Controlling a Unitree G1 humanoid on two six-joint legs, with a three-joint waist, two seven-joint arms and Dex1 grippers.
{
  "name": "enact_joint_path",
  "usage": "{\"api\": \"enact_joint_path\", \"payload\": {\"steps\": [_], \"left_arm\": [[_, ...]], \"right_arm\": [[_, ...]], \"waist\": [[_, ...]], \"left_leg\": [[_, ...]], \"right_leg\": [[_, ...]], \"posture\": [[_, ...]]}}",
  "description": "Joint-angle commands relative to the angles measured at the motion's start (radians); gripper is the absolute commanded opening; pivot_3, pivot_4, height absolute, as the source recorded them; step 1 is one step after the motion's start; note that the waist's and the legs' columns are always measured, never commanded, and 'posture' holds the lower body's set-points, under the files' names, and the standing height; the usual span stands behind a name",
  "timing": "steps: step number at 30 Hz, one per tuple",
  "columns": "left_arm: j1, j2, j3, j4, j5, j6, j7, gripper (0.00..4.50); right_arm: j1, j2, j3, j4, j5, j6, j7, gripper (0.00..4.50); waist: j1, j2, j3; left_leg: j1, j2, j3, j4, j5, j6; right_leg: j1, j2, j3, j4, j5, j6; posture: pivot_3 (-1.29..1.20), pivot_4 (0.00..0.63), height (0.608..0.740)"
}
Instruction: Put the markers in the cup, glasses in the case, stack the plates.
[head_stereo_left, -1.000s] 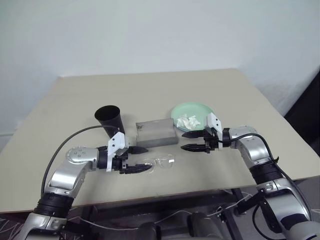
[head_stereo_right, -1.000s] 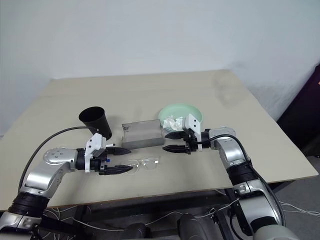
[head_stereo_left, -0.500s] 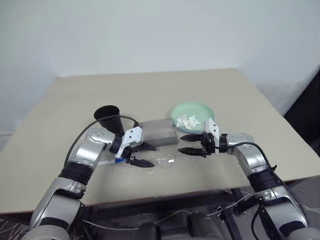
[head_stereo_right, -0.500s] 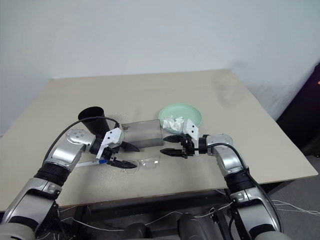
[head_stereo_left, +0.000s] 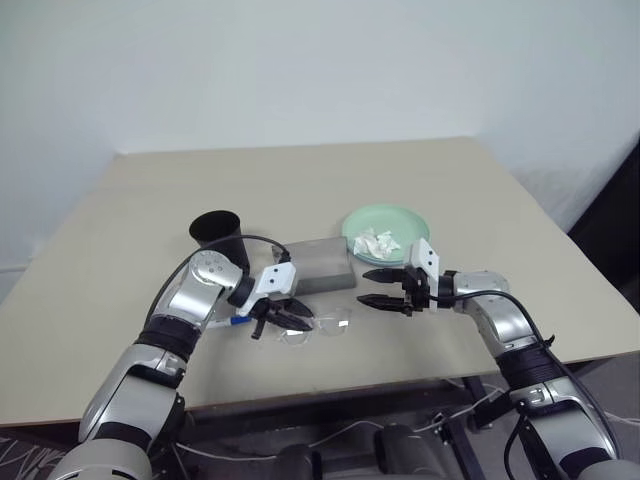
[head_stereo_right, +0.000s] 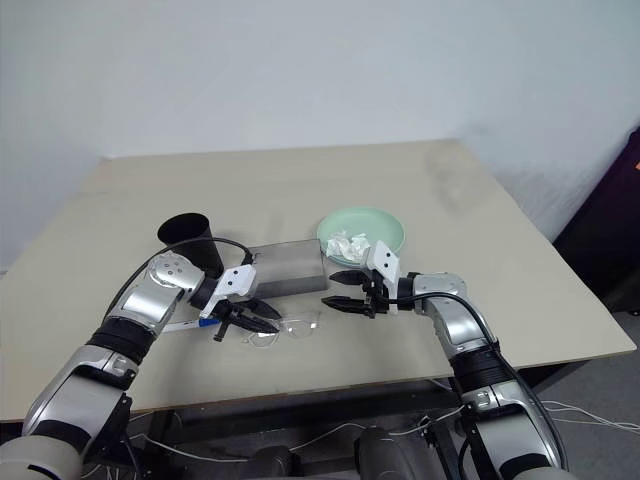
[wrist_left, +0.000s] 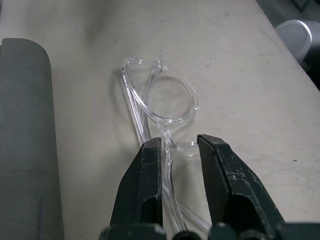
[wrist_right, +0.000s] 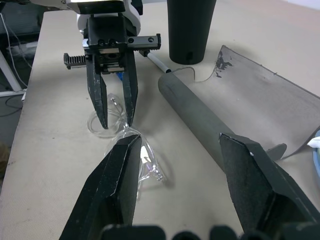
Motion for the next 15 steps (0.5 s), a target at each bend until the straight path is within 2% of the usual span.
{"api": "enact_joint_path", "payload": {"steps": [1, 15], "left_arm": [[-0.035, -0.011, 0.012, 0.01, 0.013, -0.022, 0.019, 1.11], [-0.055, -0.038, 0.048, 0.008, -0.017, 0.007, 0.029, 1.11]], "right_arm": [[-0.015, 0.001, -0.019, -0.038, 0.026, -0.02, -0.007, 2.68], [-0.01, 0.002, -0.014, -0.035, 0.019, -0.027, -0.016, 2.68]], "waist": [[0.0, 0.0, 0.0], [0.0, 0.0, 0.0]], "left_leg": [[0.0, 0.0, 0.0, 0.0, 0.0, 0.0], [0.0, 0.0, -0.001, 0.001, 0.0, 0.0]], "right_leg": [[0.0, 0.0, 0.0, 0.0, 0.0, 0.0], [0.001, 0.0, 0.0, 0.0, 0.0, 0.0]], "posture": [[0.0, 0.0, 0.737], [0.0, 0.0, 0.737]]}}
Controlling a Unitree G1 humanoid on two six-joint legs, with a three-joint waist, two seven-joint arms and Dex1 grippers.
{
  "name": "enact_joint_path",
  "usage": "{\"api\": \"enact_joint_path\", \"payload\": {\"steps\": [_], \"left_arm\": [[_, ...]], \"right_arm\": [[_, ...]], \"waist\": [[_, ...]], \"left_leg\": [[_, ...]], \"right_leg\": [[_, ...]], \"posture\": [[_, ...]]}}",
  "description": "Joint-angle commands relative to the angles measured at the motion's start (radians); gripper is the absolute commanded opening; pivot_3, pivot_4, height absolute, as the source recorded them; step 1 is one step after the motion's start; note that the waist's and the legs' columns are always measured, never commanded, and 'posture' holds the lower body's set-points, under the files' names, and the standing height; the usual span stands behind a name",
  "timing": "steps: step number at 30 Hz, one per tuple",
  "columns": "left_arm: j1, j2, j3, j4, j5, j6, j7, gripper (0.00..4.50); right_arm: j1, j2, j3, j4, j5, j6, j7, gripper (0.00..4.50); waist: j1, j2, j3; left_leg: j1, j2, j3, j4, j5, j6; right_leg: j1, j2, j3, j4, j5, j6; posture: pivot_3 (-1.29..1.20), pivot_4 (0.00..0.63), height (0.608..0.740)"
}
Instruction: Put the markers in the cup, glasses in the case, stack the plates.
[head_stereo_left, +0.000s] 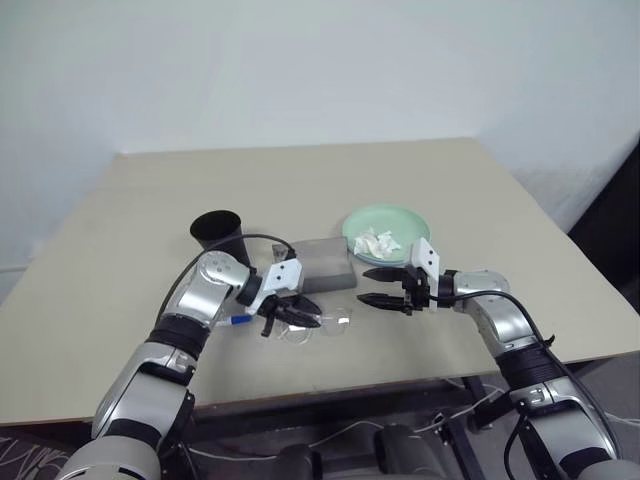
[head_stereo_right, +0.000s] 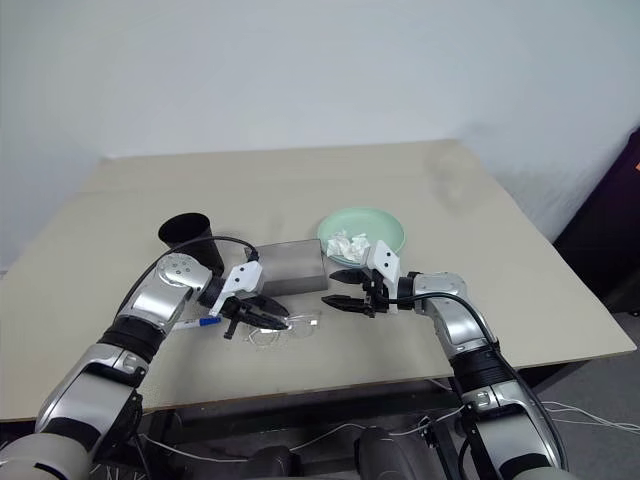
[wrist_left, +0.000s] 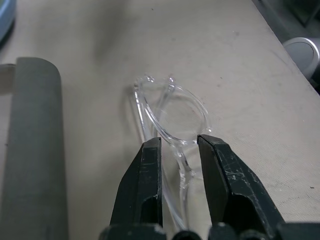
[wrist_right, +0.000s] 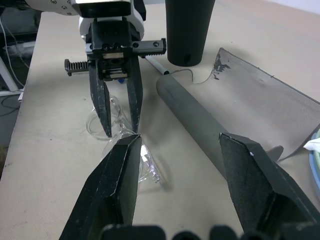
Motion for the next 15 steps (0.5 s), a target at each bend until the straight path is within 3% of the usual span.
{"api": "enact_joint_path", "payload": {"steps": [1, 15], "left_arm": [[-0.036, -0.003, 0.029, -0.009, -0.007, -0.014, 0.016, 1.11], [-0.037, 0.005, -0.014, 0.036, 0.062, -0.054, 0.01, 1.11]], "right_arm": [[-0.01, 0.002, -0.014, -0.034, 0.019, -0.019, -0.01, 2.68], [-0.007, 0.006, -0.012, -0.033, 0.018, -0.023, -0.025, 2.68]], "waist": [[0.0, 0.0, 0.0], [-0.001, 0.0, 0.0]], "left_leg": [[0.0, 0.0, 0.0, 0.0, 0.0, 0.0], [0.001, 0.0, 0.0, 0.0, 0.0, 0.0]], "right_leg": [[0.0, 0.0, 0.0, 0.0, 0.0, 0.0], [0.001, 0.0, 0.0, 0.0, 0.0, 0.0]], "posture": [[0.0, 0.0, 0.737], [0.0, 0.0, 0.737]]}}
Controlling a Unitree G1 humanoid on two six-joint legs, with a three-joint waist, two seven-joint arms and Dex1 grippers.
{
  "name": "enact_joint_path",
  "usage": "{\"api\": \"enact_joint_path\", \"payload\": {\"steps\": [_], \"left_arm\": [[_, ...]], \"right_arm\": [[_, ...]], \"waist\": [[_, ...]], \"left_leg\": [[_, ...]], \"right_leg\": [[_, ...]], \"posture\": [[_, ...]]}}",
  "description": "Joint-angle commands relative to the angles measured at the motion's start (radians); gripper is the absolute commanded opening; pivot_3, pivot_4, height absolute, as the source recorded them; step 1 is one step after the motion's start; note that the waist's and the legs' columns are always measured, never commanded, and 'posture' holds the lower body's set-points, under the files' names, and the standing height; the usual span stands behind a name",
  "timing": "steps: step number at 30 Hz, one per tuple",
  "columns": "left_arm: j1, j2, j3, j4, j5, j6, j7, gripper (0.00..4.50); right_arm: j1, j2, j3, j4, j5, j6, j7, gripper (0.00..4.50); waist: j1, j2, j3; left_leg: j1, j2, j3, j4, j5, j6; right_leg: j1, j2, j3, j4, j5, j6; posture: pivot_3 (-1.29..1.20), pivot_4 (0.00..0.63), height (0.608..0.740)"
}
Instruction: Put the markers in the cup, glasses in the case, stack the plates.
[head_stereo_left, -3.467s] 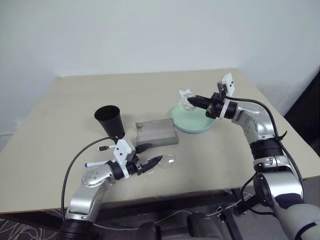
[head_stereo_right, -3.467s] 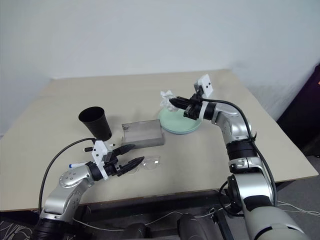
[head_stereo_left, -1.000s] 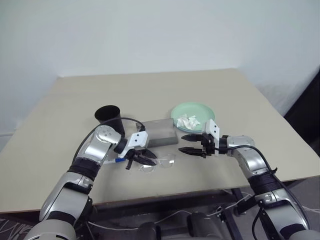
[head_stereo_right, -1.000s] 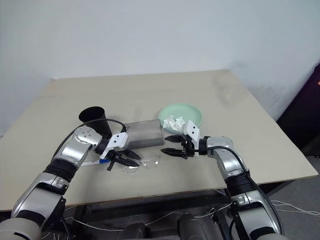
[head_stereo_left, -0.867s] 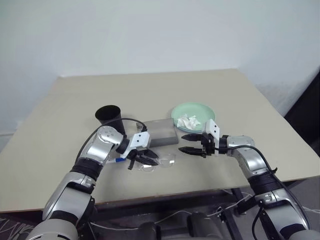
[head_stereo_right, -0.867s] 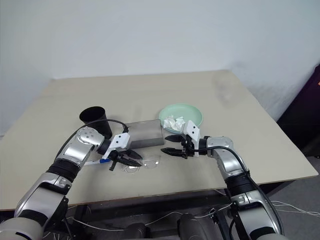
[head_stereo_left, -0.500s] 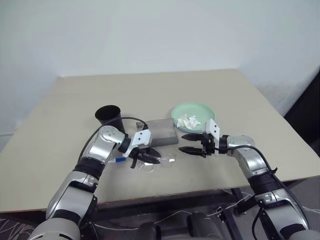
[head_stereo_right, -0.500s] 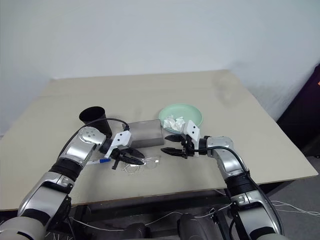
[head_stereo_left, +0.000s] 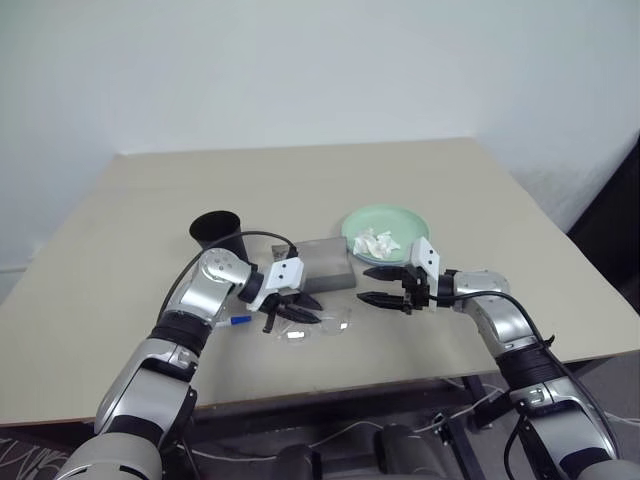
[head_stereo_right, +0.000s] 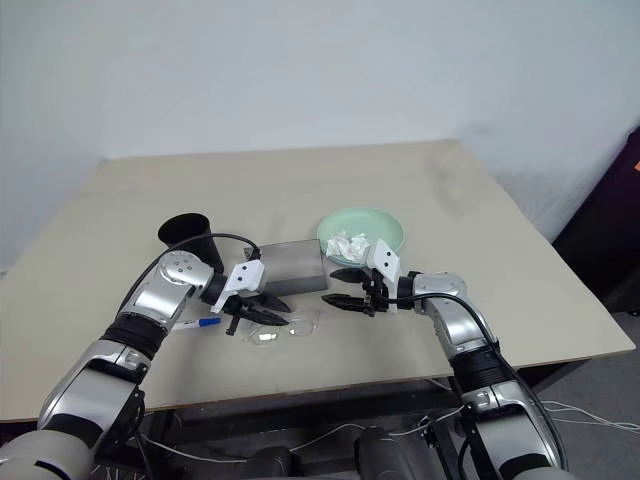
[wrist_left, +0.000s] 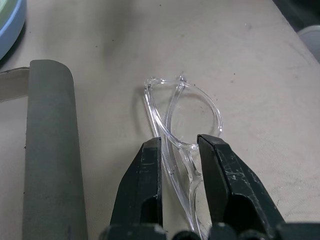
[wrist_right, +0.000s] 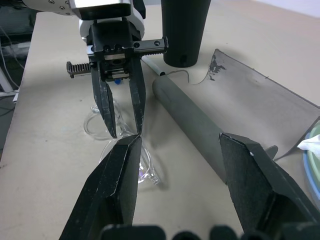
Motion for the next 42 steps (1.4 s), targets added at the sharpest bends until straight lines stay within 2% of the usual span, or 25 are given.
{"api": "enact_joint_path", "payload": {"steps": [1, 8, 21, 22, 25, 30, 42], "left_arm": [[-0.019, 0.013, -0.006, -0.001, 0.014, 0.008, -0.024, 1.11], [-0.015, 0.027, -0.011, -0.032, 0.014, 0.069, -0.072, 1.11], [-0.019, 0.023, -0.017, -0.01, 0.047, 0.061, -0.048, 1.11], [-0.018, 0.02, -0.014, -0.01, 0.044, 0.067, -0.049, 0.73], [-0.018, 0.016, -0.01, -0.014, 0.036, 0.075, -0.057, 0.03], [-0.022, 0.017, 0.007, -0.038, 0.013, 0.084, -0.07, 0.03], [-0.055, 0.071, 0.069, -0.254, -0.175, 0.322, -0.127, 0.03]], "right_arm": [[-0.007, 0.003, -0.013, -0.033, 0.018, -0.02, -0.007, 2.68], [-0.001, 0.004, -0.012, -0.033, 0.017, -0.023, -0.011, 2.68], [0.002, 0.006, -0.009, -0.033, 0.015, -0.026, -0.017, 2.68], [0.002, 0.006, -0.009, -0.033, 0.015, -0.027, -0.018, 2.68], [0.003, 0.006, -0.009, -0.034, 0.015, -0.026, -0.018, 2.68], [0.004, 0.004, -0.009, -0.035, 0.014, -0.026, -0.018, 2.68], [-0.007, 0.003, -0.015, -0.019, 0.015, -0.034, -0.016, 2.68]], "waist": [[0.0, 0.0, 0.0], [0.0, 0.0, 0.0], [-0.001, 0.0, 0.0], [0.0, 0.0, 0.0], [0.0, 0.0, 0.0], [0.0, 0.0, 0.0], [0.0, 0.0, 0.0]], "left_leg": [[0.0, 0.0, 0.0, 0.0, 0.0, 0.0], [0.0, 0.0, 0.0, 0.0, 0.0, 0.0], [0.001, 0.0, 0.0, 0.0, 0.0, 0.0], [0.001, 0.0, 0.0, 0.0, 0.0, 0.0], [0.002, 0.0, 0.0, 0.001, 0.0, 0.0], [0.004, 0.0, 0.0, 0.001, 0.0, 0.0], [0.0, 0.0, -0.001, 0.0, 0.0, 0.0]], "right_leg": [[0.0, 0.0, 0.0, 0.0, 0.0, 0.0], [0.0, 0.0, 0.0, 0.0, 0.0, 0.0], [0.0, 0.0, 0.0, 0.001, 0.0, 0.0], [0.0, 0.0, 0.0, 0.001, 0.0, 0.0], [0.002, 0.0, 0.0, 0.001, 0.0, 0.0], [0.003, 0.0, 0.0, 0.0, 0.0, 0.0], [0.001, 0.0, 0.0, -0.001, 0.0, 0.0]], "posture": [[0.0, 0.0, 0.737], [0.0, 0.0, 0.737], [0.0, 0.0, 0.737], [0.0, 0.0, 0.737], [0.0, 0.0, 0.737], [0.0, 0.0, 0.737], [0.0, 0.0, 0.737]]}}
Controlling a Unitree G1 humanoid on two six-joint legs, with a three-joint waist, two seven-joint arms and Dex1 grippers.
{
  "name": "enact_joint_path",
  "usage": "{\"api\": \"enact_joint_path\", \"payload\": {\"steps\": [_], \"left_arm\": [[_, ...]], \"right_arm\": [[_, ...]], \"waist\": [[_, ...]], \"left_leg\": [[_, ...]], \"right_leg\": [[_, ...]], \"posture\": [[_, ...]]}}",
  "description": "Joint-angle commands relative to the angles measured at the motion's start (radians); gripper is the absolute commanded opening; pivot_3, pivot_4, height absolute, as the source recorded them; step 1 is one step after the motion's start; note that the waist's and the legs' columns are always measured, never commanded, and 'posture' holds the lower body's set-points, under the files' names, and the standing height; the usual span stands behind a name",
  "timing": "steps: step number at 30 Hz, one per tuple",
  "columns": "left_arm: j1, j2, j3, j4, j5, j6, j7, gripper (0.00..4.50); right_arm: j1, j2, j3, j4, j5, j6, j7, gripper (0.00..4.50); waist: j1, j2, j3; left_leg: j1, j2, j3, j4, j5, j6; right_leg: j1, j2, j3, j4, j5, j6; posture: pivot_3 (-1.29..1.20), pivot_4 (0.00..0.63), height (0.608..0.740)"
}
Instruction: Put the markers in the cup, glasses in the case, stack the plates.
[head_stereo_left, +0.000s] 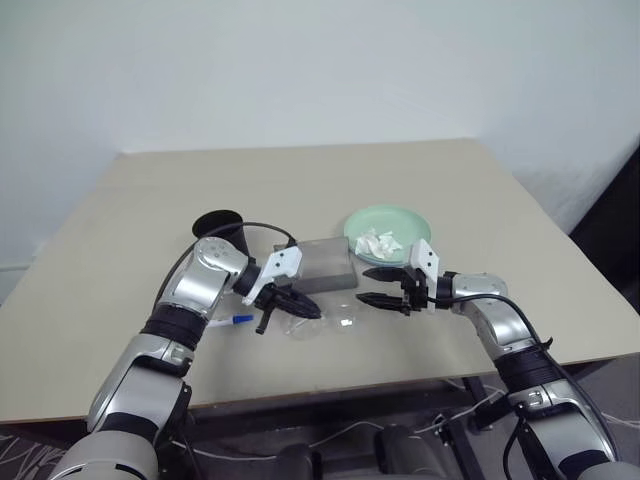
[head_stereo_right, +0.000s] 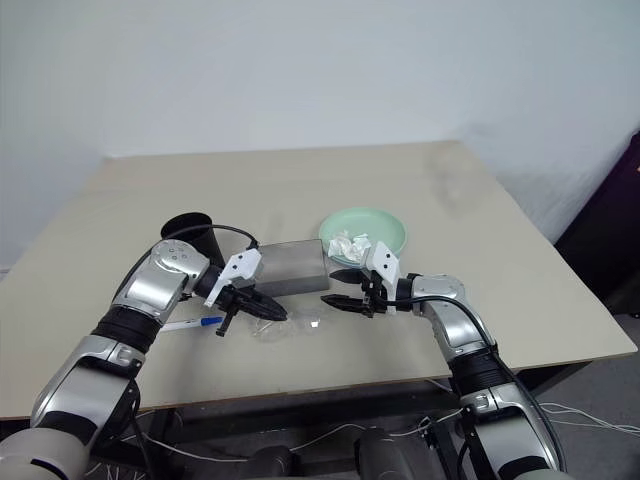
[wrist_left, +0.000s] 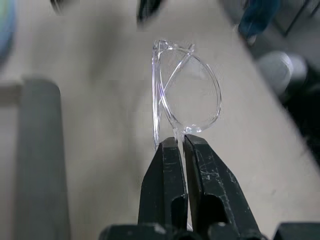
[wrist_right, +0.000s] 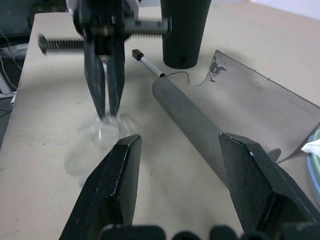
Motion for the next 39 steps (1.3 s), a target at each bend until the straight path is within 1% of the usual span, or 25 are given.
{"api": "enact_joint_path", "payload": {"steps": [1, 6, 9, 13, 22, 29, 33, 38, 39], "left_arm": [[-0.052, 0.023, 0.04, -0.061, -0.043, 0.029, -0.004, 0.03], [-0.141, 0.019, 0.041, 0.074, 0.063, -0.137, 0.133, 0.03], [-0.209, -0.001, 0.026, 0.221, 0.15, -0.274, 0.271, 0.03], [-0.27, -0.021, -0.005, 0.37, 0.242, -0.411, 0.382, 0.03], [-0.344, -0.075, -0.084, 0.598, 0.435, -0.589, 0.587, 0.03], [-0.374, -0.119, -0.108, 0.682, 0.507, -0.627, 0.666, 0.03], [-0.385, -0.143, -0.132, 0.712, 0.548, -0.629, 0.679, 0.03], [-0.384, -0.165, -0.109, 0.729, 0.527, -0.608, 0.603, 0.03], [-0.384, -0.166, -0.105, 0.729, 0.525, -0.604, 0.593, 0.42]], "right_arm": [[-0.021, -0.004, -0.017, -0.015, 0.015, -0.021, -0.003, 2.68], [-0.035, -0.003, -0.022, 0.008, 0.013, -0.032, -0.005, 2.68], [-0.038, -0.001, -0.023, 0.02, 0.01, -0.039, -0.006, 2.68], [-0.041, -0.001, -0.024, 0.029, 0.006, -0.046, -0.013, 2.68], [-0.034, -0.001, -0.026, 0.023, 0.01, -0.047, -0.02, 2.68], [-0.025, -0.002, -0.024, 0.01, 0.014, -0.041, -0.022, 2.68], [-0.022, 0.001, -0.022, 0.009, 0.014, -0.041, -0.024, 2.68], [-0.017, 0.005, -0.019, 0.003, 0.013, -0.039, -0.029, 2.68], [-0.015, 0.005, -0.02, 0.002, 0.014, -0.039, -0.029, 2.68]], "waist": [[0.0, 0.0, 0.0], [0.0, 0.0, 0.0], [0.002, -0.001, 0.0], [0.003, -0.001, 0.0], [0.008, -0.001, 0.0], [0.014, -0.001, 0.0], [0.021, -0.001, 0.0], [0.022, -0.001, 0.0], [0.022, -0.001, 0.0]], "left_leg": [[0.0, 0.0, 0.0, 0.0, 0.0, 0.0], [0.001, 0.0, 0.0, 0.001, 0.0, 0.0], [0.002, 0.0, -0.001, 0.001, 0.0, 0.0], [0.001, -0.001, 0.0, 0.0, 0.0, 0.0], [-0.001, -0.001, 0.0, 0.0, 0.0, 0.0], [-0.001, -0.001, 0.0, 0.0, 0.0, 0.0], [-0.001, -0.001, 0.0, 0.0, 0.0, 0.0], [-0.001, -0.002, 0.0, 0.001, 0.0, 0.0], [-0.001, -0.002, 0.0, 0.001, 0.0, 0.0]], "right_leg": [[0.0, 0.0, 0.0, 0.0, 0.0, 0.0], [0.0, 0.0, 0.0, 0.0, 0.0, 0.0], [0.002, 0.0, 0.0, 0.0, 0.0, 0.0], [0.001, 0.0, 0.0, -0.001, 0.0, 0.0], [0.001, 0.0, 0.0, -0.001, 0.0, 0.0], [0.0, 0.0, 0.0, -0.001, 0.0, 0.001], [0.001, 0.0, 0.0, 0.0, 0.0, 0.001], [0.001, 0.0, 0.0, -0.001, 0.0, 0.001], [0.001, 0.0, 0.0, -0.001, 0.0, 0.001]], "posture": [[0.0, 0.0, 0.737], [0.0, 0.0, 0.737], [0.0, 0.0, 0.737], [0.0, 0.0, 0.737], [0.0, 0.0, 0.737], [0.0, 0.0, 0.737], [0.0, 0.0, 0.737], [0.0, 0.0, 0.737], [0.0, 0.0, 0.737]]}}
